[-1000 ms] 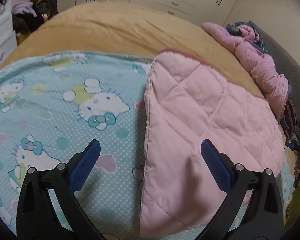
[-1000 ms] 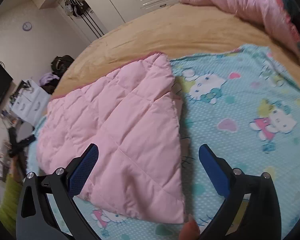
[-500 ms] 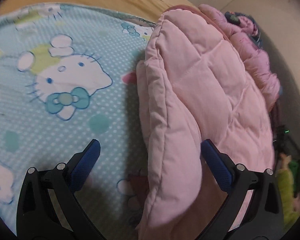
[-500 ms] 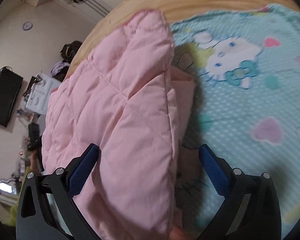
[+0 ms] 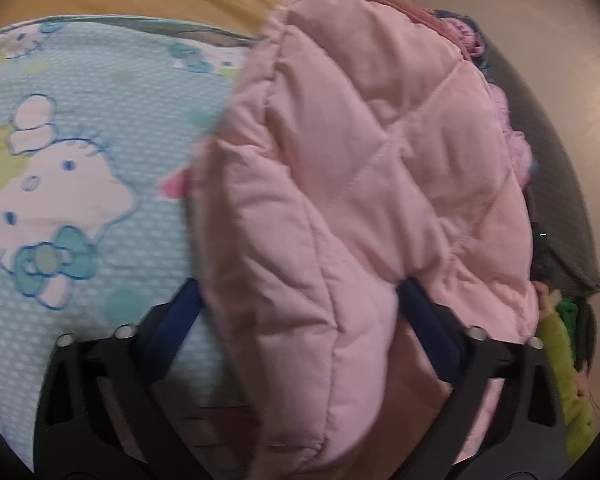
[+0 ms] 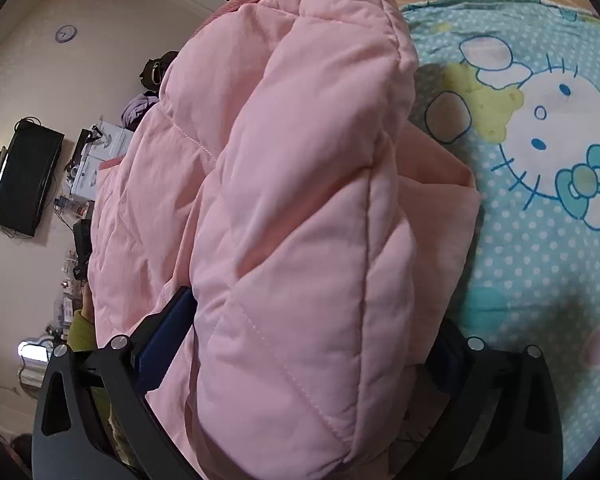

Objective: Fold large clothes
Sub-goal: 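Lift the held jacket side and fold it over the jacket with both grippers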

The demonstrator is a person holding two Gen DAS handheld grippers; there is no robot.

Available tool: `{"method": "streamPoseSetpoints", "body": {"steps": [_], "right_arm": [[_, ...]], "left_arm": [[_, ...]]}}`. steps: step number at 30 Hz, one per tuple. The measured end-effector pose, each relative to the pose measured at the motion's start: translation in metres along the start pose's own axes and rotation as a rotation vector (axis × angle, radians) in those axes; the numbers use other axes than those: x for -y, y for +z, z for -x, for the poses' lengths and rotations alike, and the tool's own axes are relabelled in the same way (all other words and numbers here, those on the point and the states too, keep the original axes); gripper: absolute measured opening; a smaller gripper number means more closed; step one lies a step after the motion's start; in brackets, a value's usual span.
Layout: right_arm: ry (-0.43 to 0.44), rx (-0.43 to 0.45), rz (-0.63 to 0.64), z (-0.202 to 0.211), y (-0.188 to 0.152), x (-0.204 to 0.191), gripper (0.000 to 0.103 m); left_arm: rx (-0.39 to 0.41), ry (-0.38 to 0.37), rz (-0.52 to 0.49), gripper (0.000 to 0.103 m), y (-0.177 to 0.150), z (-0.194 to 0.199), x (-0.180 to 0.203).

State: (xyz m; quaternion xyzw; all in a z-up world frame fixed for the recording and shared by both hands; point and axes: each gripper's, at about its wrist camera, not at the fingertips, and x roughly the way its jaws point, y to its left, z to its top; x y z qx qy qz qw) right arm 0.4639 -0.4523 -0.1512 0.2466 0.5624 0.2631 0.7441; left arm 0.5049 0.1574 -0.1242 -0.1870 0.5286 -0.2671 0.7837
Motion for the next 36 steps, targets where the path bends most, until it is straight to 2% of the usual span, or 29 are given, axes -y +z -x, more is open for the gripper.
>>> {"method": "streamPoseSetpoints", "body": {"steps": [3, 5, 6, 8, 12, 23, 31, 36], "right_arm": [[-0.022, 0.024, 0.052, 0.01, -0.008, -0.011, 0.09], [-0.039, 0.044, 0.064, 0.019, -0.015, -0.017, 0.079], [-0.044, 0.051, 0.068, 0.022, -0.019, -0.019, 0.074], [-0.052, 0.054, 0.066, 0.026, -0.026, -0.025, 0.072], [-0.041, 0.039, 0.039, 0.029, -0.041, -0.022, 0.072], [-0.038, 0.024, 0.038, 0.045, -0.089, -0.024, 0.072], [-0.041, 0.022, 0.031, 0.059, -0.13, -0.023, 0.072], [-0.047, 0.049, 0.022, 0.053, -0.13, -0.032, 0.074]], "left_arm": [[0.014, 0.02, -0.026, 0.07, -0.007, 0.006, 0.009], [0.012, 0.018, -0.031, 0.06, -0.012, 0.012, 0.011], [0.015, 0.002, -0.023, 0.058, -0.016, 0.016, 0.011], [0.009, -0.008, -0.013, 0.057, -0.023, 0.019, 0.011], [0.007, -0.013, -0.008, 0.056, -0.041, 0.026, 0.016], [0.03, 0.04, -0.044, 0.057, -0.091, 0.047, 0.038], [0.046, 0.133, -0.079, 0.057, -0.123, 0.059, 0.052], [0.072, 0.226, -0.12, 0.056, -0.133, 0.058, 0.067]]}}
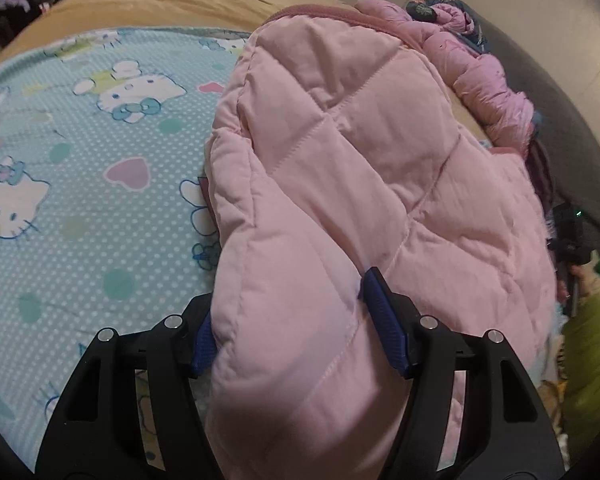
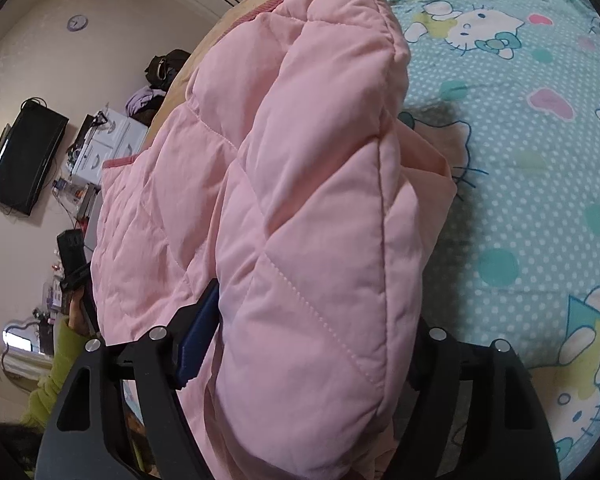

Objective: Fold large clothes
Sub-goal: 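Lift the held jacket side and fold it over the jacket with both grippers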

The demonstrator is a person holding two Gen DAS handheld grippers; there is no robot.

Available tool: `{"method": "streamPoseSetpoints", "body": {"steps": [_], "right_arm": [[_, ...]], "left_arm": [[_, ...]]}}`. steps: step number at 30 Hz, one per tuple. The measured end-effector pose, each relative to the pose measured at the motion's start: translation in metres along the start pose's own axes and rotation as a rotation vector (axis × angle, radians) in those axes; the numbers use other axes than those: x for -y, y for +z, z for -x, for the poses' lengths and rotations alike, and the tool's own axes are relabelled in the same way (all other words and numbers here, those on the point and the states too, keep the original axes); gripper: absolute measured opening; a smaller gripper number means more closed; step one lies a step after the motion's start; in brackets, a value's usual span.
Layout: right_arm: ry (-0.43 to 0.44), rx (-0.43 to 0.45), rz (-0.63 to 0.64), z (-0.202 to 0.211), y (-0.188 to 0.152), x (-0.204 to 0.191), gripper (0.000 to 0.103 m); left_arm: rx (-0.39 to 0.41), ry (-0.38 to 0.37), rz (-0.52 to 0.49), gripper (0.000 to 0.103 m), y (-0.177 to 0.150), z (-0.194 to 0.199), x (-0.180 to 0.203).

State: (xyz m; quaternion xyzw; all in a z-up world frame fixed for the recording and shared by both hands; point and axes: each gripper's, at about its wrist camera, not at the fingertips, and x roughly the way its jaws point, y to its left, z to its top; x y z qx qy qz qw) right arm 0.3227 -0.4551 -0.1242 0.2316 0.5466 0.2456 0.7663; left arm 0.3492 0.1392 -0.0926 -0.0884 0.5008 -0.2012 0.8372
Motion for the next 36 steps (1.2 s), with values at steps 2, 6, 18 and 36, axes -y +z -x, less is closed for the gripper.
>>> {"method": "streamPoseSetpoints", "body": {"steps": [2, 6, 18, 36], "right_arm": [[0.0, 0.01, 0.002, 0.001, 0.0, 0.004, 0.075], [0.005, 0.021, -0.013, 0.001, -0.006, 0.008, 0.077], [0.014, 0.027, -0.012, 0.007, -0.021, 0.017, 0.081], [0.041, -0.036, 0.019, 0.008, -0.008, 0.023, 0.08]], "left_arm": [[0.009, 0.031, -0.024, 0.055, -0.002, 0.001, 0.006], [0.012, 0.037, -0.026, 0.055, 0.0, -0.001, 0.01], [0.016, 0.038, -0.029, 0.055, -0.005, 0.003, 0.003], [0.014, 0.049, -0.053, 0.056, -0.025, 0.011, 0.018]]}}
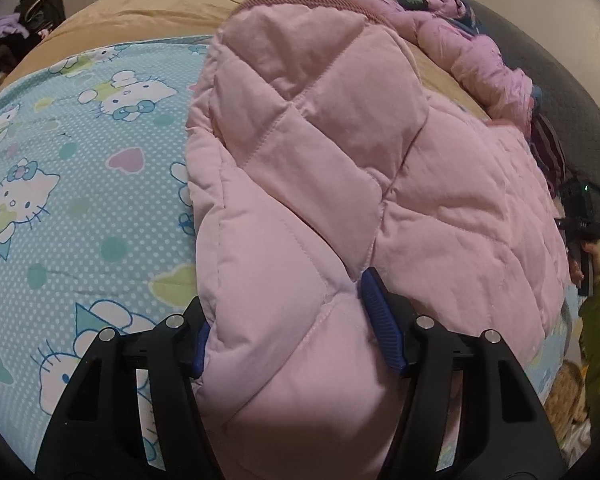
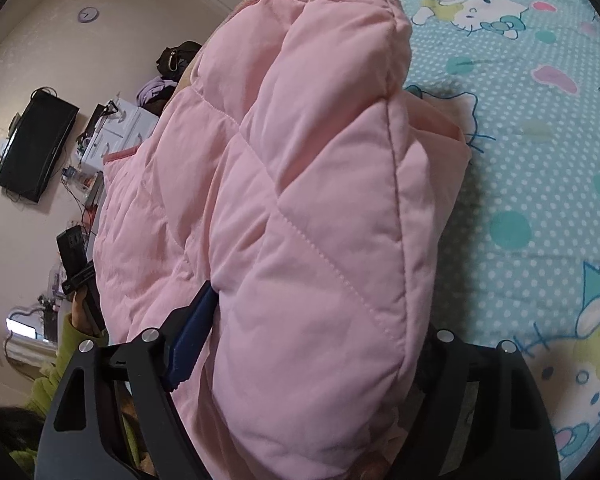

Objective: Fold large clothes
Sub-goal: 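Lift the held jacket side and fold it over the jacket with both grippers, then open both grippers to release the folded side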

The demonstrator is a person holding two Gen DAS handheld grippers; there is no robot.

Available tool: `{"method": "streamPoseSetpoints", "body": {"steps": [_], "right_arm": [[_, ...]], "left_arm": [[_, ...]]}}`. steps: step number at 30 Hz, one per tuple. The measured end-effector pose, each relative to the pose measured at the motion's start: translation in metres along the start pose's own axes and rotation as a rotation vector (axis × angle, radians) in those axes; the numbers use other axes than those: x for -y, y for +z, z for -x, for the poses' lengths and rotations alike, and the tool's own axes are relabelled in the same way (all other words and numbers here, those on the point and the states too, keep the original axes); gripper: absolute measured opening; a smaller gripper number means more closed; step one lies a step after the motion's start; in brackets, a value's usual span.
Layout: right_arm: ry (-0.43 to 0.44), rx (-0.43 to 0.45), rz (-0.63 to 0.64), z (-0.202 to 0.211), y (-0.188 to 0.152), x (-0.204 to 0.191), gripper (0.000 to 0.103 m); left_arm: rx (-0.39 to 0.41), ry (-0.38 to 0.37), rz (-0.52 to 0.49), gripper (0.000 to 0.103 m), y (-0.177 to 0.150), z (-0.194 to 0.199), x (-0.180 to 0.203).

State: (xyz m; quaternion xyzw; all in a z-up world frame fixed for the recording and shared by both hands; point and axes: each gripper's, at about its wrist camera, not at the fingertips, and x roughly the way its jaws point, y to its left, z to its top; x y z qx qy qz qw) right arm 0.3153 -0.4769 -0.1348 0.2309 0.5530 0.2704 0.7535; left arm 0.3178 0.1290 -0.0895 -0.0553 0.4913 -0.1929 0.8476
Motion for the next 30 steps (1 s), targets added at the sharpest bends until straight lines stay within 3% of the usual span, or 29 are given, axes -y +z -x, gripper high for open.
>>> {"method": "streamPoseSetpoints", "body": {"steps": [4, 13, 15, 18, 23, 30], "right_arm": [[0.008, 0.011, -0.035, -0.004, 0.012, 0.012, 0.083], [-0.016, 0.059, -0.046, -0.013, 0.018, 0.014, 0.09], [-0.007, 0.065, -0.039, -0.013, 0.013, 0.01, 0.087], [0.021, 0.052, -0.044, -0.014, 0.006, 0.008, 0.08], [-0.011, 0.009, -0.03, -0.015, 0.016, 0.003, 0.078], [-0.053, -0.011, -0.017, -0.02, 0.034, -0.004, 0.083]], "left_arm": [[-0.002, 0.024, 0.043, 0.077, 0.012, -0.009, -0.012], [-0.015, 0.018, 0.094, 0.085, 0.028, -0.026, -0.022], [-0.025, -0.034, 0.142, 0.086, 0.026, -0.029, -0.03], [-0.025, -0.085, 0.171, 0.071, 0.022, -0.029, -0.029], [0.004, 0.003, 0.098, 0.07, 0.014, -0.019, -0.005], [0.002, 0.026, 0.092, 0.07, 0.008, -0.014, 0.007]]}}
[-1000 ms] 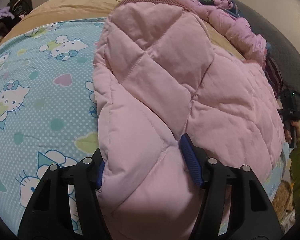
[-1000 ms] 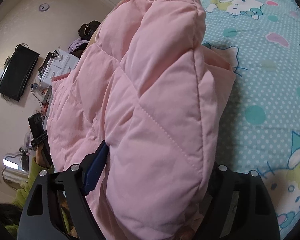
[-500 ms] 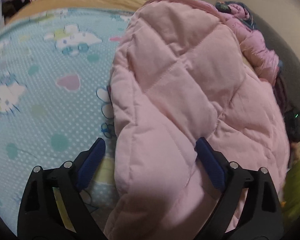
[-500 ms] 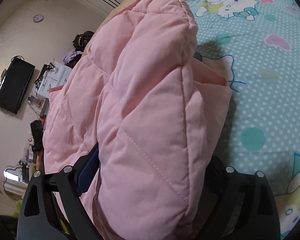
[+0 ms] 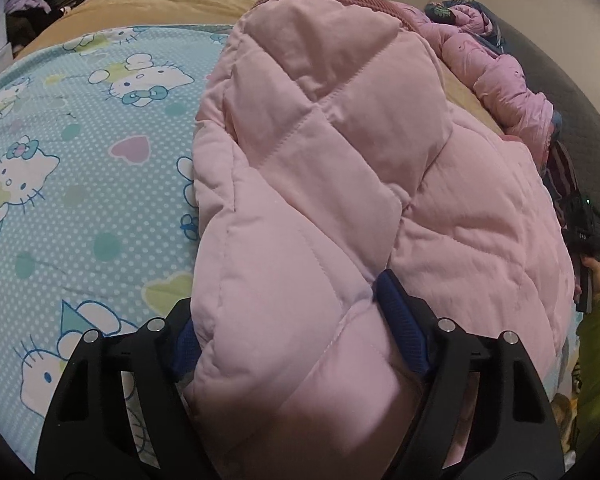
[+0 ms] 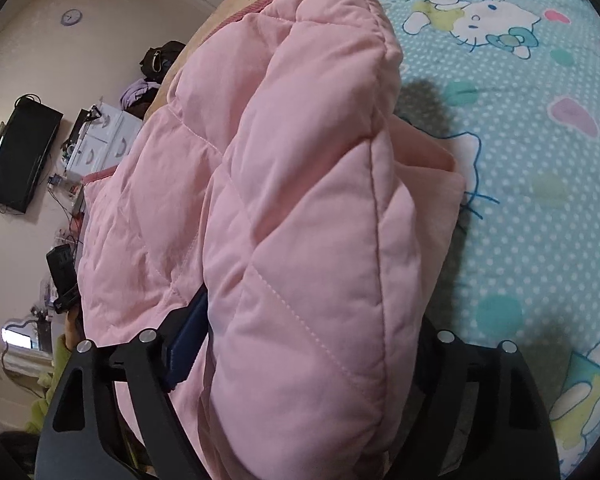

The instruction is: Fold large clothes

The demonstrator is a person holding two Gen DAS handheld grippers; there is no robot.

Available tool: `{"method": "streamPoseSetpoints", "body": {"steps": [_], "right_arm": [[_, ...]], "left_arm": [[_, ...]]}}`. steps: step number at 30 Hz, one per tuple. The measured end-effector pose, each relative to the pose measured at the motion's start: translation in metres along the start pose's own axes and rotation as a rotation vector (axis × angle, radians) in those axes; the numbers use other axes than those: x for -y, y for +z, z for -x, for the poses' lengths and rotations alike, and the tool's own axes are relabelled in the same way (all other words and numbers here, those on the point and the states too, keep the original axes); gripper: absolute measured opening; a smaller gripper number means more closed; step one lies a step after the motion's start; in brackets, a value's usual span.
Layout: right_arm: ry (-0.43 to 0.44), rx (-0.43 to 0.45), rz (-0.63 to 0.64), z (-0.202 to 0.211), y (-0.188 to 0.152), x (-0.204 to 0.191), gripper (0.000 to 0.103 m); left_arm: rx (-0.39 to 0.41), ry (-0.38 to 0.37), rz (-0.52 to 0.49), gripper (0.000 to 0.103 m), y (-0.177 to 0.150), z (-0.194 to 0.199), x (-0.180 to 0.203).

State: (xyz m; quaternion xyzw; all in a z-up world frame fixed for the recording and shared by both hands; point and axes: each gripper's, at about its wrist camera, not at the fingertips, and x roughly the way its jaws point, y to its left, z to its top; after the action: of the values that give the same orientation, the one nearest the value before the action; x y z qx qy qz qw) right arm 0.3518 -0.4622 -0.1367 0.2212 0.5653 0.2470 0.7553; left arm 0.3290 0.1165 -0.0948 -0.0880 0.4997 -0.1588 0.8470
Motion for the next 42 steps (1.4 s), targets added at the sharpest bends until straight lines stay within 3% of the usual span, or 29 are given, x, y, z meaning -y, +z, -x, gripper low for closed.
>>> {"method": "streamPoseSetpoints", "body": {"steps": [3, 8, 12, 16, 21, 26, 28, 31, 34, 42], "right_arm": [[-0.019, 0.029, -0.033, 0.006, -0.009, 0.003, 0.094], [-0.071, 0.119, -0.072, 0.032, -0.026, 0.004, 0.098], [-0.223, 0.302, -0.051, 0.08, -0.04, -0.024, 0.098], [-0.368, 0.516, 0.111, 0.122, -0.061, -0.09, 0.098], [-0.428, 0.433, 0.324, 0.079, -0.08, -0.172, 0.099], [-0.42, 0.385, 0.404, 0.039, -0.097, -0.213, 0.098], [-0.451, 0.353, 0.429, 0.025, -0.095, -0.22, 0.098], [-0.465, 0.295, 0.422, -0.001, -0.08, -0.219, 0.098], [-0.513, 0.243, 0.384, -0.022, -0.053, -0.207, 0.098], [-0.52, 0.229, 0.177, -0.04, 0.023, -0.148, 0.098]], "left_arm": [[0.001, 0.017, -0.015, 0.073, 0.005, 0.001, 0.001], [0.018, 0.078, -0.048, 0.076, 0.01, 0.011, 0.001], [0.108, 0.173, -0.071, 0.087, 0.015, 0.04, 0.009], [0.238, 0.237, -0.137, 0.094, 0.019, 0.081, 0.037], [0.29, 0.231, -0.292, 0.094, 0.001, 0.102, 0.106], [0.229, 0.133, -0.376, 0.094, -0.03, 0.079, 0.156], [0.194, 0.16, -0.406, 0.094, -0.034, 0.057, 0.166], [0.119, 0.233, -0.393, 0.095, -0.024, 0.01, 0.163], [0.069, 0.191, -0.313, 0.095, 0.0, -0.017, 0.142], [0.03, 0.243, -0.296, 0.095, 0.062, -0.047, 0.132]]}}
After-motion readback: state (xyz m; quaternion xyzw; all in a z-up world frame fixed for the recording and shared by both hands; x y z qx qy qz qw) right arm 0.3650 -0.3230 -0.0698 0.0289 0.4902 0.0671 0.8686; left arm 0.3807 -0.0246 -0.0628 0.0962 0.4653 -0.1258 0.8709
